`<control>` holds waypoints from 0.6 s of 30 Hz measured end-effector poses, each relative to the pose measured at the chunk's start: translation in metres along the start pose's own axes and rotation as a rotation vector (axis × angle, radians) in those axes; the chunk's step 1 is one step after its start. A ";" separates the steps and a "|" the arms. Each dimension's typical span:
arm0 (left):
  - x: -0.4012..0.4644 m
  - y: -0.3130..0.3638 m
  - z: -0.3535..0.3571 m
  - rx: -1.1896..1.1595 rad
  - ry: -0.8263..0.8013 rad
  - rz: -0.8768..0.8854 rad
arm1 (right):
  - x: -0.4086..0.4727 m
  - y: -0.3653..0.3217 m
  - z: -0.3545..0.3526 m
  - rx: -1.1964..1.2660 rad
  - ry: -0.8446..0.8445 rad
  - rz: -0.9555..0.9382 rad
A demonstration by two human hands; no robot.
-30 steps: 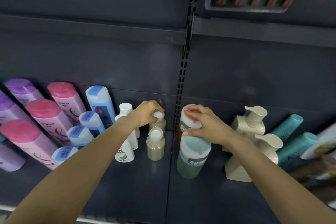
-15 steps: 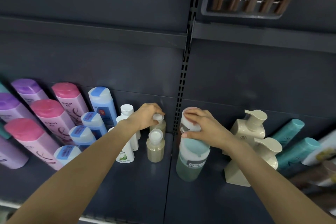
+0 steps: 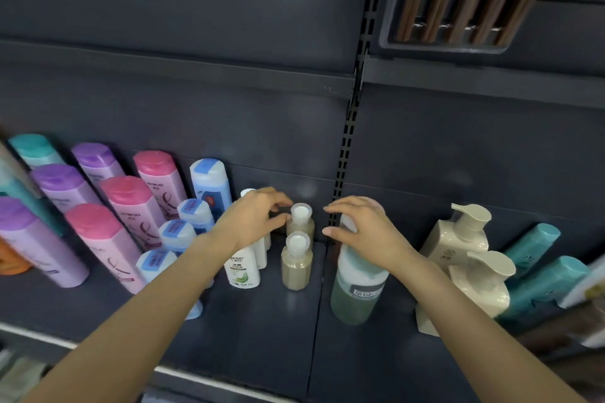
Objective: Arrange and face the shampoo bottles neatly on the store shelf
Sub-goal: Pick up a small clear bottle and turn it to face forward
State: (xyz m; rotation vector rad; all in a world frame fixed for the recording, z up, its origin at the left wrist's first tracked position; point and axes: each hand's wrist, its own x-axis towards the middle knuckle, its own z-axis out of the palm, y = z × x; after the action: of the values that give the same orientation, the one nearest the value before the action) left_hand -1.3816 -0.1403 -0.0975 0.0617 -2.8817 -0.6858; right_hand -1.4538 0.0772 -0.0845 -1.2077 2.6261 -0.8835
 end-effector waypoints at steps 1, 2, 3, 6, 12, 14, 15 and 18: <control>-0.011 -0.004 -0.008 0.014 0.038 -0.012 | 0.001 -0.010 0.004 0.026 0.016 -0.005; -0.023 -0.008 -0.015 0.023 0.063 -0.034 | 0.002 -0.020 0.009 0.065 0.029 -0.004; -0.034 -0.012 -0.022 0.032 0.069 -0.060 | 0.004 -0.030 0.016 0.107 0.033 0.003; -0.064 -0.033 -0.041 0.079 0.060 -0.108 | 0.011 -0.061 0.042 0.118 -0.007 -0.008; -0.118 -0.091 -0.074 0.088 0.038 -0.129 | 0.032 -0.104 0.098 0.036 -0.109 -0.007; -0.131 -0.107 -0.076 0.095 -0.018 -0.095 | 0.035 -0.113 0.113 -0.013 -0.148 -0.004; -0.135 -0.114 -0.076 0.099 -0.050 -0.084 | 0.036 -0.117 0.119 -0.042 -0.152 0.004; -0.143 -0.128 -0.073 0.103 -0.128 -0.056 | 0.039 -0.125 0.128 -0.102 -0.088 0.067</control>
State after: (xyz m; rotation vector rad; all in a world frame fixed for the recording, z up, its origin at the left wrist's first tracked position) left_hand -1.2279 -0.2752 -0.1142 0.1158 -3.0478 -0.5707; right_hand -1.3546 -0.0734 -0.1155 -1.1454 2.6527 -0.6771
